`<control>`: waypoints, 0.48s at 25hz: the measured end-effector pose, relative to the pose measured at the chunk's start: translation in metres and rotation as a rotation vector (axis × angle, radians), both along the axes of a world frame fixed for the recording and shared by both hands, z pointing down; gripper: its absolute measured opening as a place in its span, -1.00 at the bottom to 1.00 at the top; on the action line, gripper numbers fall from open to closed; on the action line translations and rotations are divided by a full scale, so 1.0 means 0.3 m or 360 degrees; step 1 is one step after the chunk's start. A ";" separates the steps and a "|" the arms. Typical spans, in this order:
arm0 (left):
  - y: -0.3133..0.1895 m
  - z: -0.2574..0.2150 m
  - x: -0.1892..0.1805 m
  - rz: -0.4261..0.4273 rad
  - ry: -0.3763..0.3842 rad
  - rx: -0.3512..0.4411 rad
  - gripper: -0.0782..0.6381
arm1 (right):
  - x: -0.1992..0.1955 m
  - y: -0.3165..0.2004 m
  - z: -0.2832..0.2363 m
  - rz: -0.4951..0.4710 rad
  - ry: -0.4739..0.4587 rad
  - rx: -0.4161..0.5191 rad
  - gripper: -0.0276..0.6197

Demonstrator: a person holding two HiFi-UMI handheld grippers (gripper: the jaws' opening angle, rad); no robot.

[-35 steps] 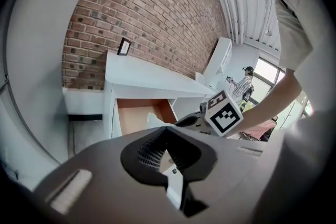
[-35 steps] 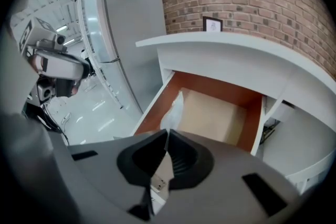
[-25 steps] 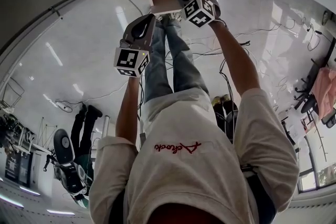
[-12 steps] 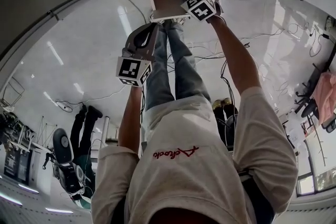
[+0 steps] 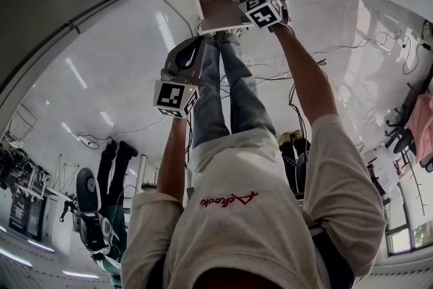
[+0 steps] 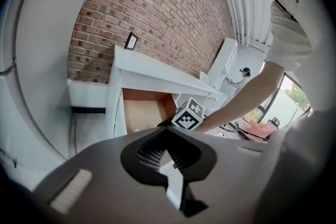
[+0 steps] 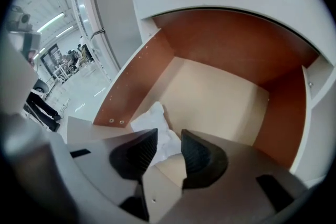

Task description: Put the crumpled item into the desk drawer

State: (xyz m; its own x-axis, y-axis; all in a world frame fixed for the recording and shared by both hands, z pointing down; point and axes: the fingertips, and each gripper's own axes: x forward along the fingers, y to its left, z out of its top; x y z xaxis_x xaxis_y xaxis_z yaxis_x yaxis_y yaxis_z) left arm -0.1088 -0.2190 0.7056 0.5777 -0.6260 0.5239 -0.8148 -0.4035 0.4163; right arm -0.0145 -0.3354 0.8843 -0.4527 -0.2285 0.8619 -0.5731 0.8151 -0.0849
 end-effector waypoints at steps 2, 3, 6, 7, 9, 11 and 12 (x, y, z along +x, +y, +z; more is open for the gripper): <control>0.005 0.004 0.003 0.0003 -0.0001 -0.0005 -0.76 | 0.010 -0.010 -0.009 0.0013 0.0001 0.0016 -0.58; 0.008 0.005 0.004 0.0004 -0.0003 -0.0006 -0.76 | 0.015 -0.014 -0.015 0.0021 0.0000 0.0023 -0.58; 0.010 0.000 0.007 0.0012 -0.0011 -0.0001 -0.76 | 0.026 -0.022 -0.049 0.0069 -0.0028 0.0053 -0.59; 0.010 -0.004 0.007 0.0018 -0.0015 0.0003 -0.76 | 0.027 -0.024 -0.065 0.0090 -0.0045 0.0066 -0.59; 0.006 -0.013 0.009 0.0028 -0.0019 0.0012 -0.76 | 0.032 -0.029 -0.099 0.0129 -0.0072 0.0098 -0.63; 0.001 -0.024 0.010 0.0035 -0.0021 0.0027 -0.76 | 0.038 -0.030 -0.130 0.0164 -0.0089 0.0129 -0.71; 0.000 -0.028 0.011 0.0039 -0.0023 0.0034 -0.76 | 0.042 -0.027 -0.144 0.0181 -0.0099 0.0143 -0.78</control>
